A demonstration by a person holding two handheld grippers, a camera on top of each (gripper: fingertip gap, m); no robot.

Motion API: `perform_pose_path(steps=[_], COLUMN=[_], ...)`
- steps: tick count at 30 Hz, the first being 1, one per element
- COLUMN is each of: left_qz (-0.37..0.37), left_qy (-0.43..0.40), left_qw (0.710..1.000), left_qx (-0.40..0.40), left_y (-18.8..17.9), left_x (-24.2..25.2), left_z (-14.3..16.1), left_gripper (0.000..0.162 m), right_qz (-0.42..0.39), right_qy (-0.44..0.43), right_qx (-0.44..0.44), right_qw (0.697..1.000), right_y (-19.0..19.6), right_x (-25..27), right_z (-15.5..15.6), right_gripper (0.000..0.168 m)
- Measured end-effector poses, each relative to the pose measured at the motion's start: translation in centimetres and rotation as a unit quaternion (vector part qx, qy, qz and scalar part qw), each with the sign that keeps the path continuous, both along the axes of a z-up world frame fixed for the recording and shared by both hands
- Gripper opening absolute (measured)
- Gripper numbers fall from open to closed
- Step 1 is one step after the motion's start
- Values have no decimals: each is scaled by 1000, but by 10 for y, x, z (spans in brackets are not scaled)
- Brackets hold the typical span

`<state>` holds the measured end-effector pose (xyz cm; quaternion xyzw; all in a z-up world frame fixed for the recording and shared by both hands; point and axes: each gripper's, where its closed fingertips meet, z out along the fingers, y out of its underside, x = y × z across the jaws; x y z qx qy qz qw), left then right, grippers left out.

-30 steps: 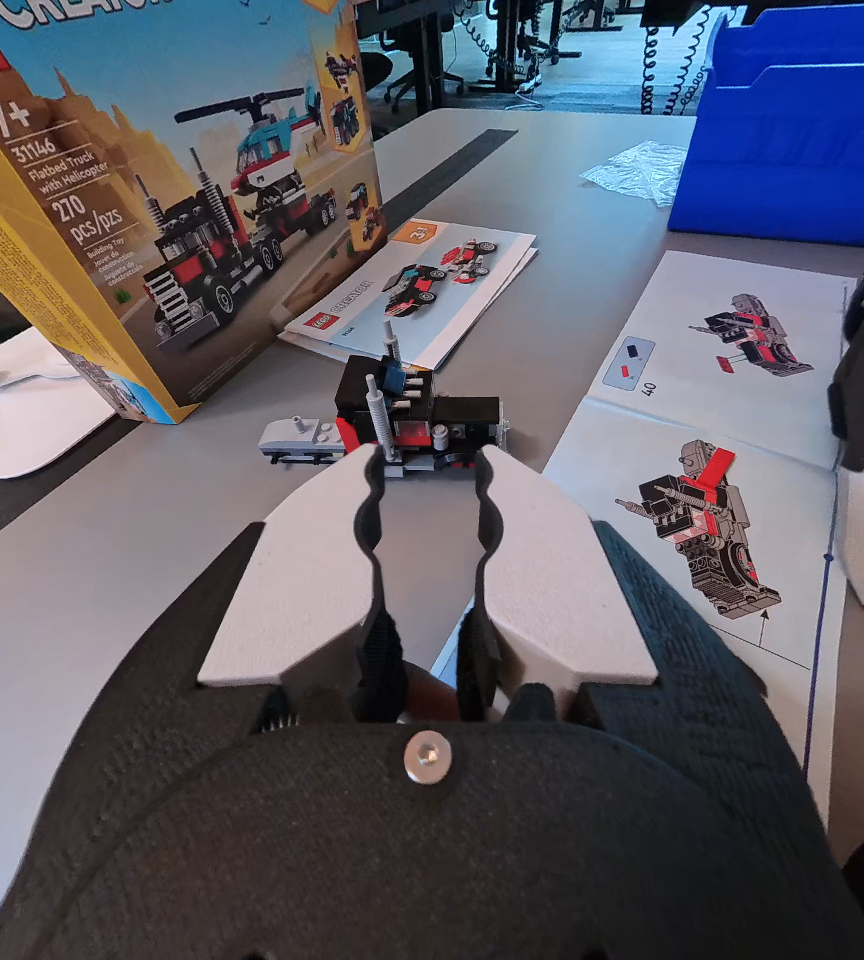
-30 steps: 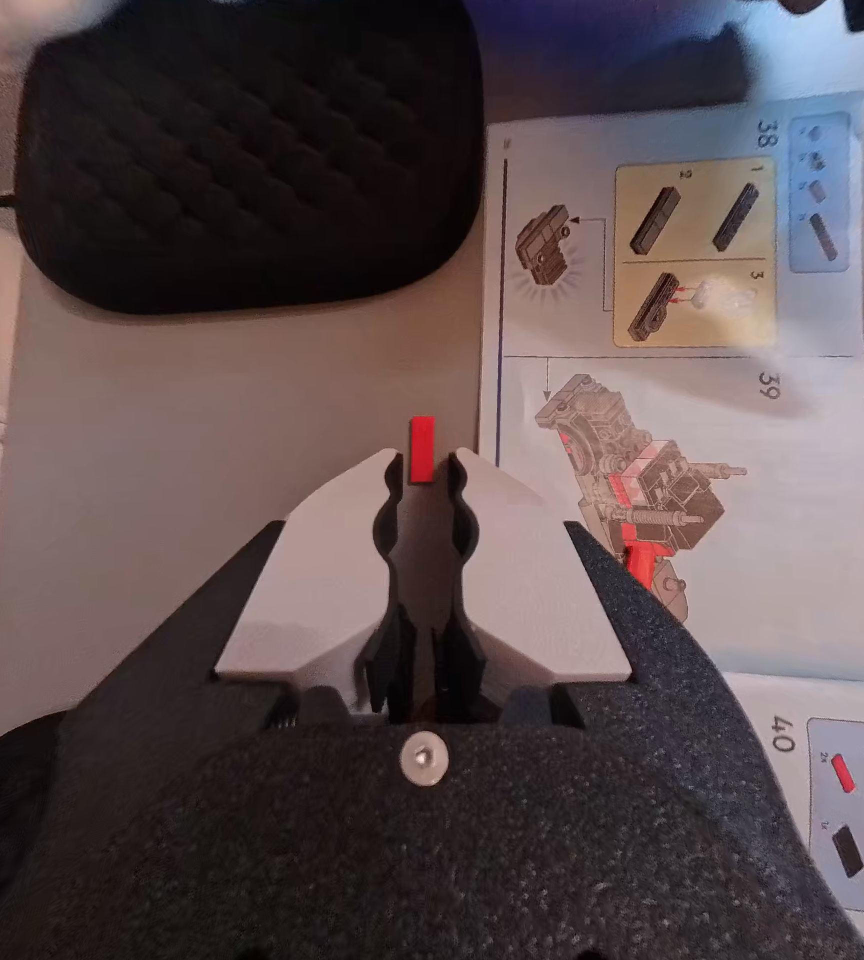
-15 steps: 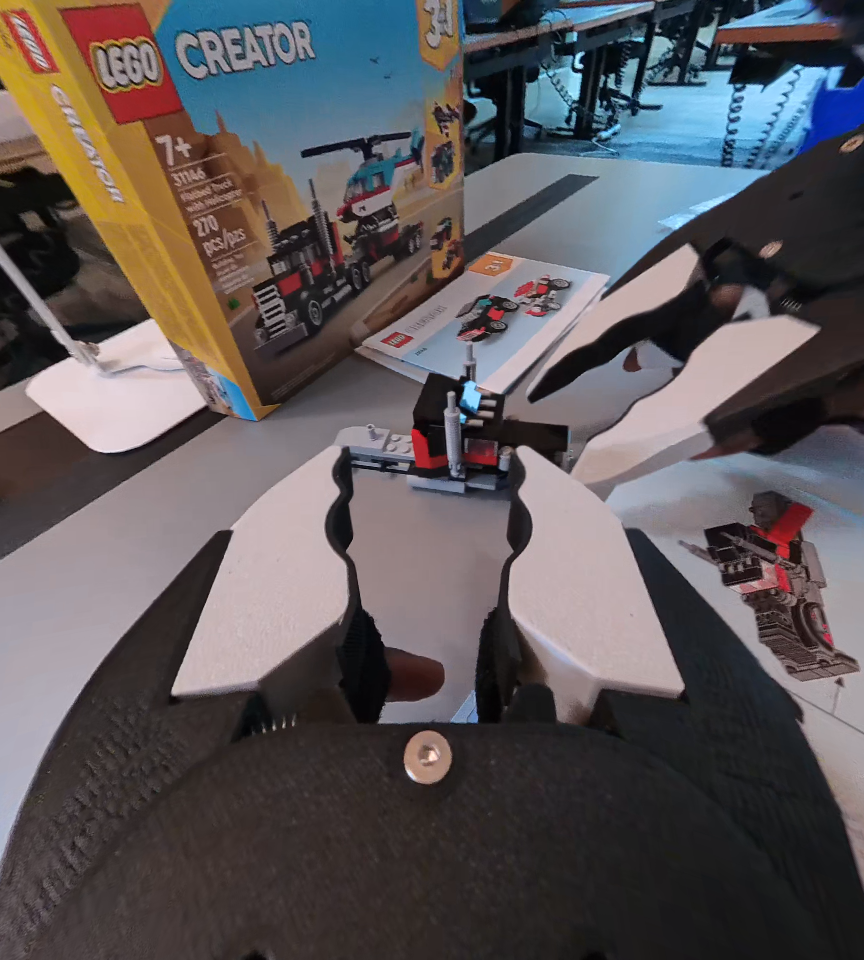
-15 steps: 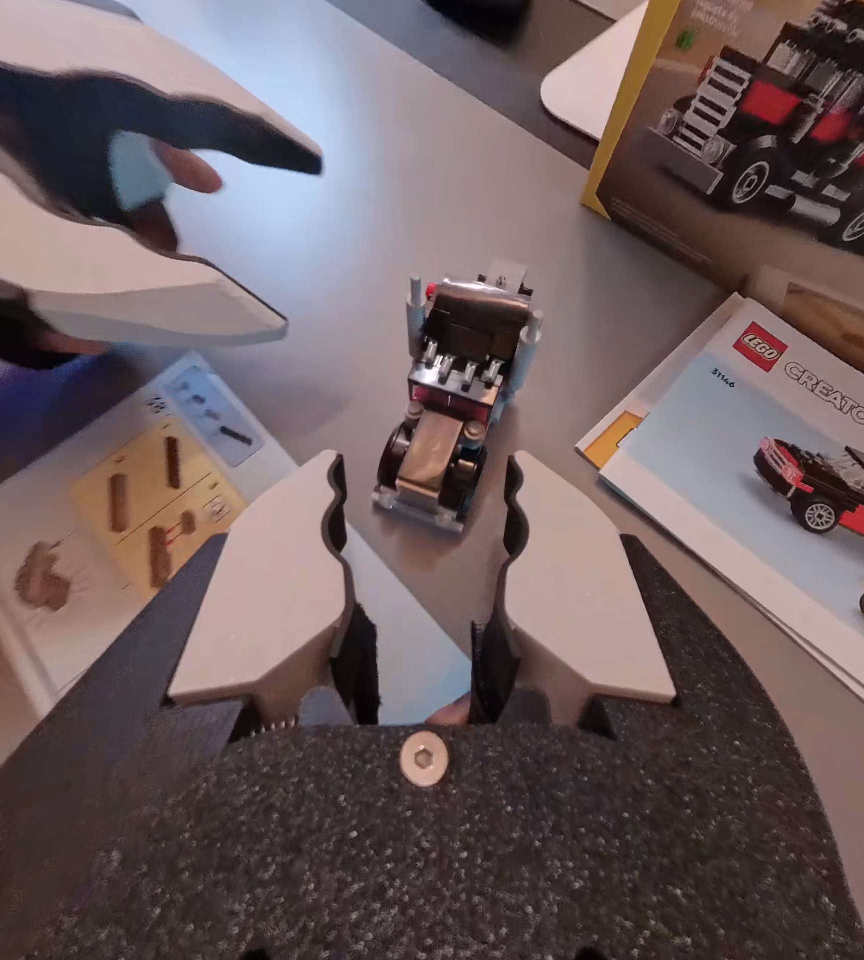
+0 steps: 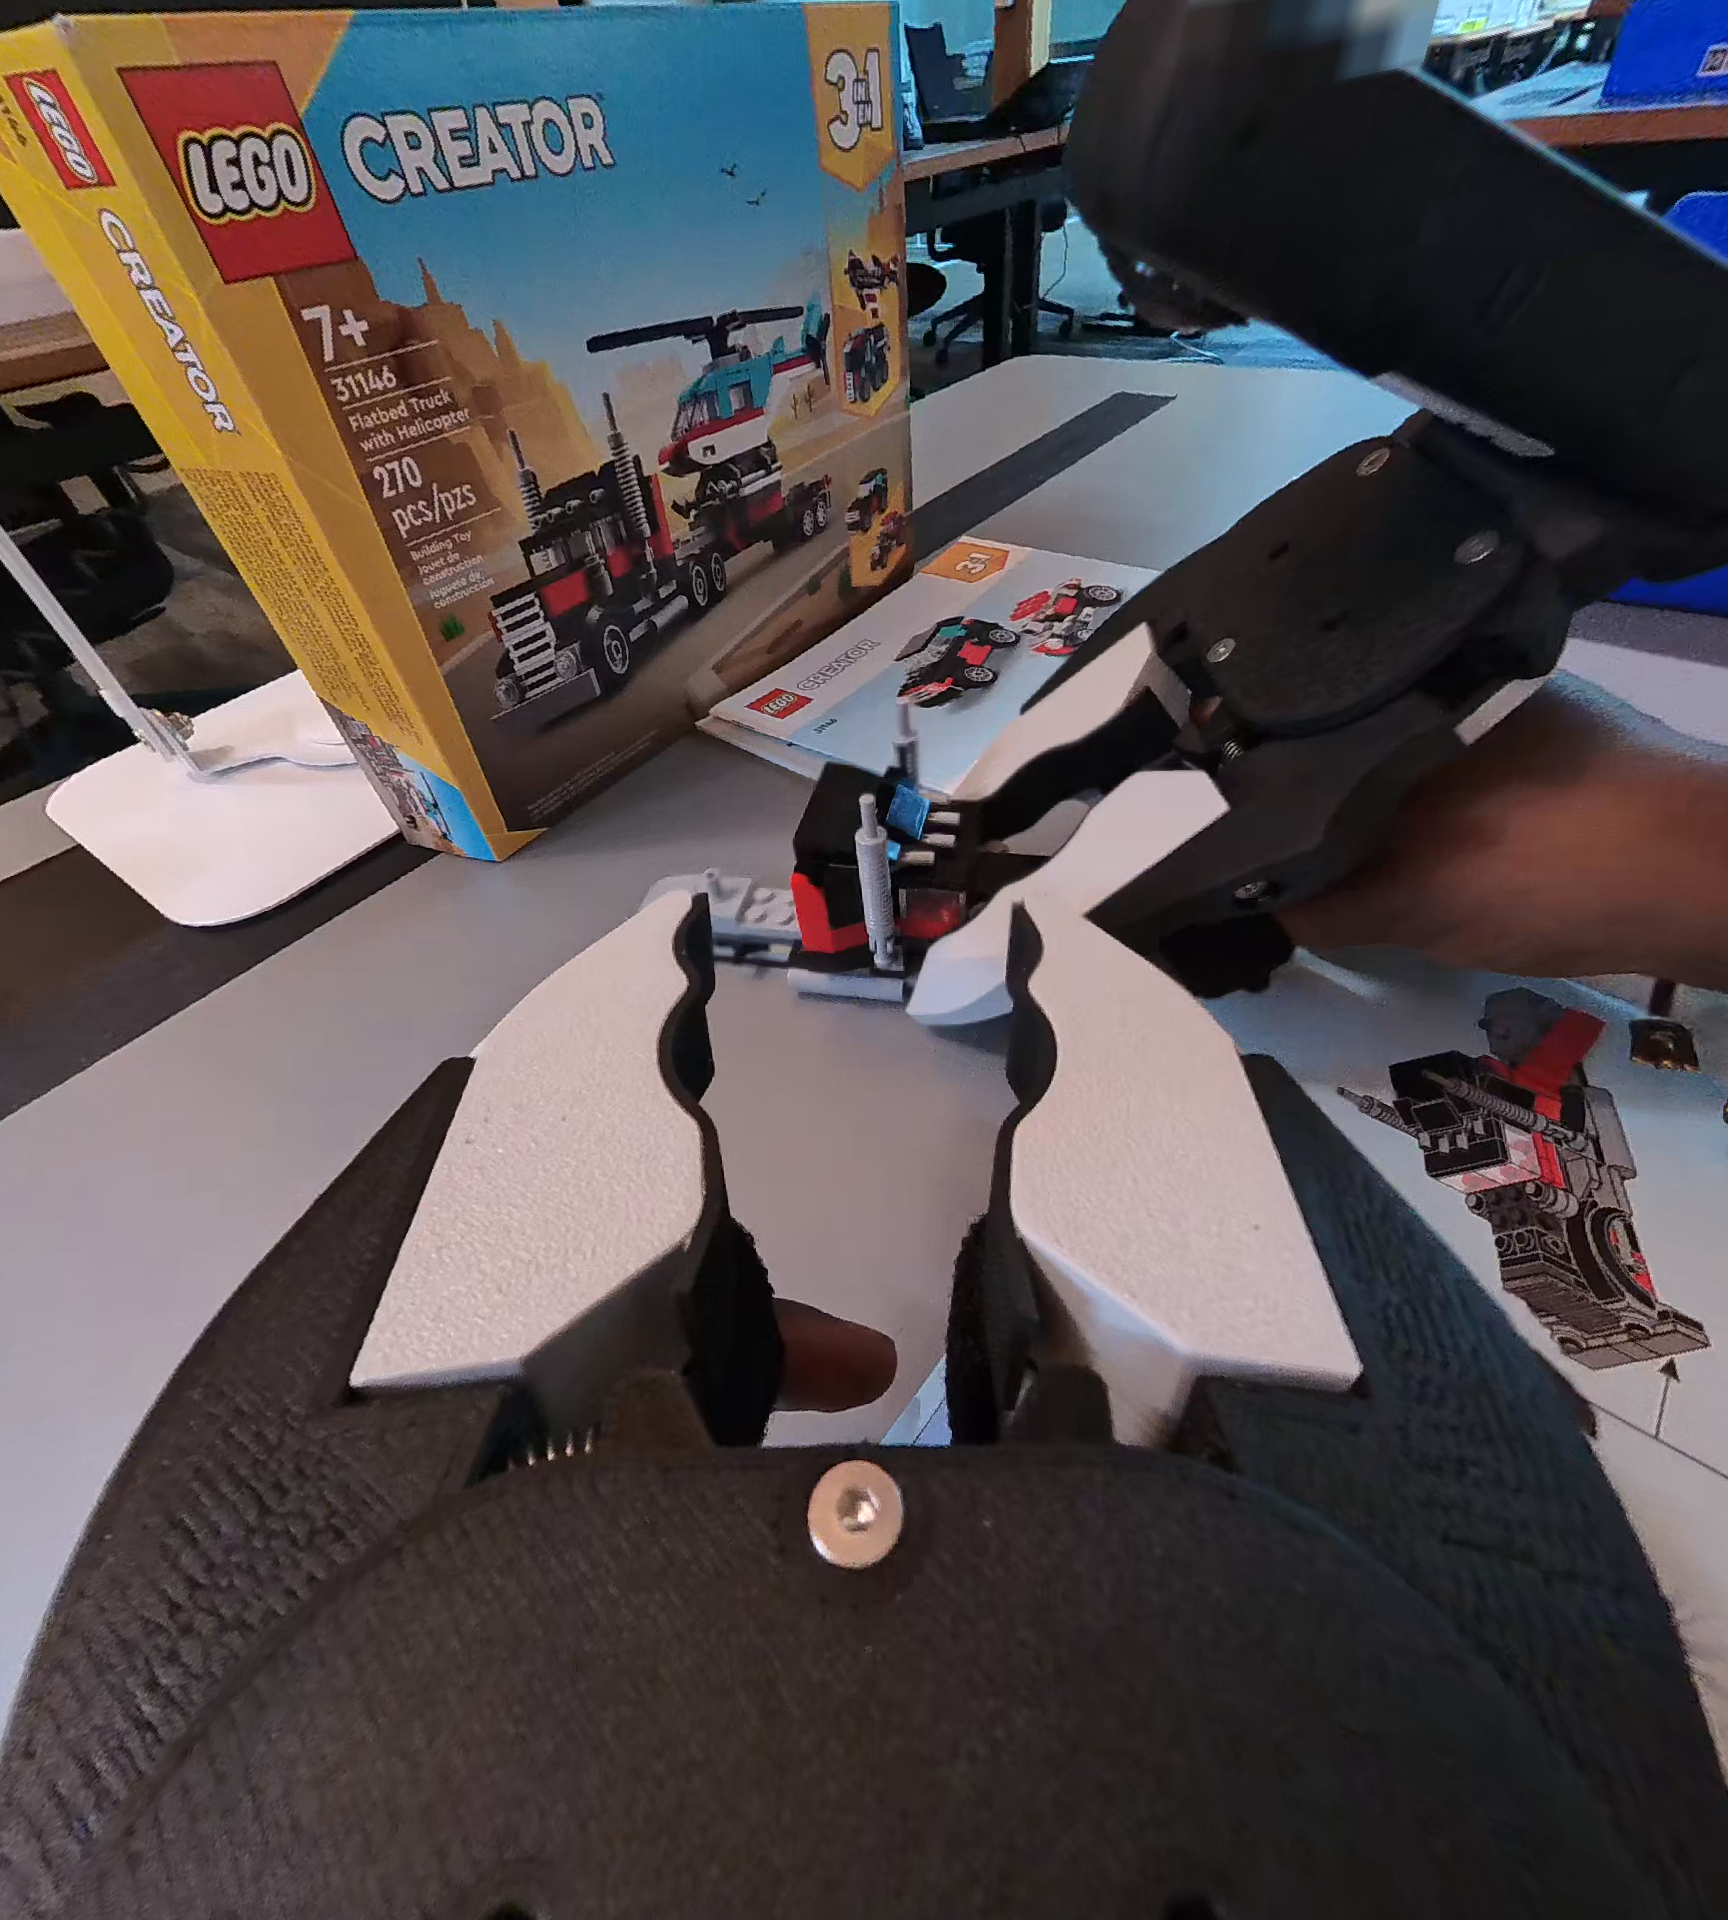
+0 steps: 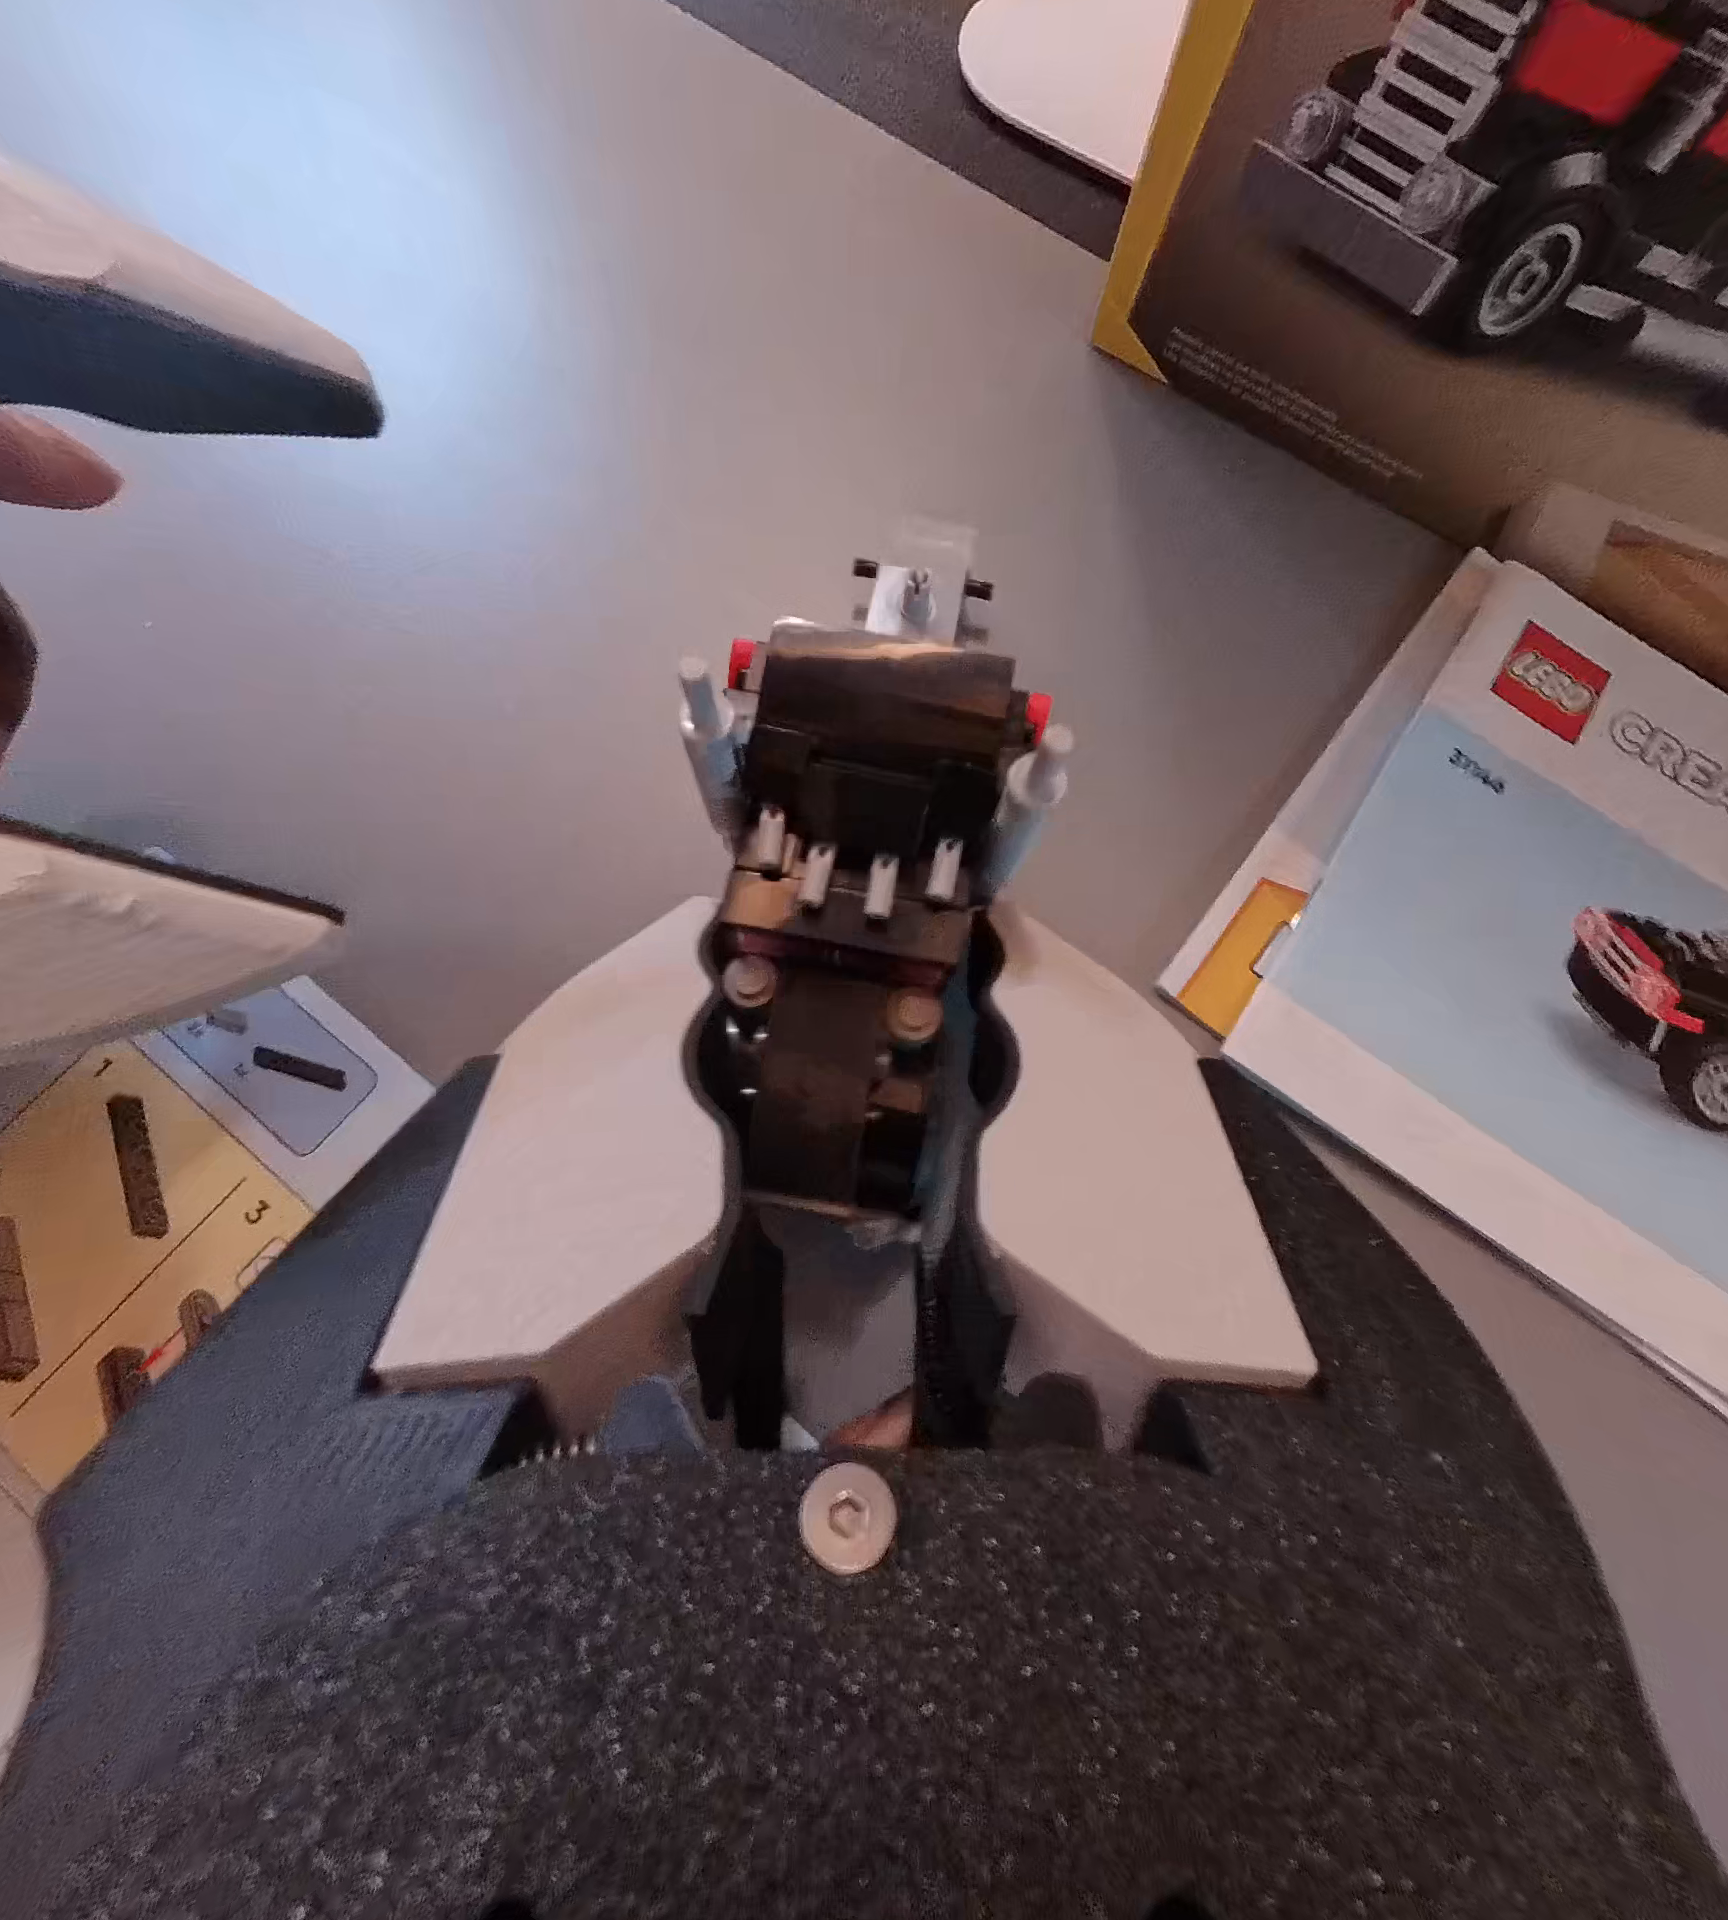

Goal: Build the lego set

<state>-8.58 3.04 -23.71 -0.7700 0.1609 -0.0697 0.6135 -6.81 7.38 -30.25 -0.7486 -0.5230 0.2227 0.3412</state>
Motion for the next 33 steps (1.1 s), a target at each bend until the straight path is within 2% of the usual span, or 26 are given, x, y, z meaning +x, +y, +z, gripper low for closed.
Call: perform_pose_path(steps=[1,5,11,17,20,23,27,33], left_qz=[0,0,-20,-123,-183,-214,-226,-272], left_qy=[0,-12,-7,9,8,-8,-59,-136], left_qw=[1000,1000,1000,992,983,977,971,941], left_qx=[0,6,21,30,30,17,-39,-150], left_y=[0,-1,-8,-42,-71,-100,-128,-152], left_x=[0,-3,-2,30,57,82,112,148], left_z=[0,4,20,58,73,72,54,20], left_gripper=[55,54,54,54,54,55,55,65], right_qz=[3,29,79,186,276,357,431,468], right_qy=[5,1,48,100,104,100,61,39], right_qx=[3,15,14,42,80,134,256,415], right_qw=[1000,999,996,977,952,919,863,779], right_y=[0,-1,-13,-66,-104,-133,-156,-168], right_x=[-1,3,29,91,129,158,171,164], right_z=[1,6,47,86,85,72,50,44], right_gripper=[38,37,37,37,37,37,37,37])
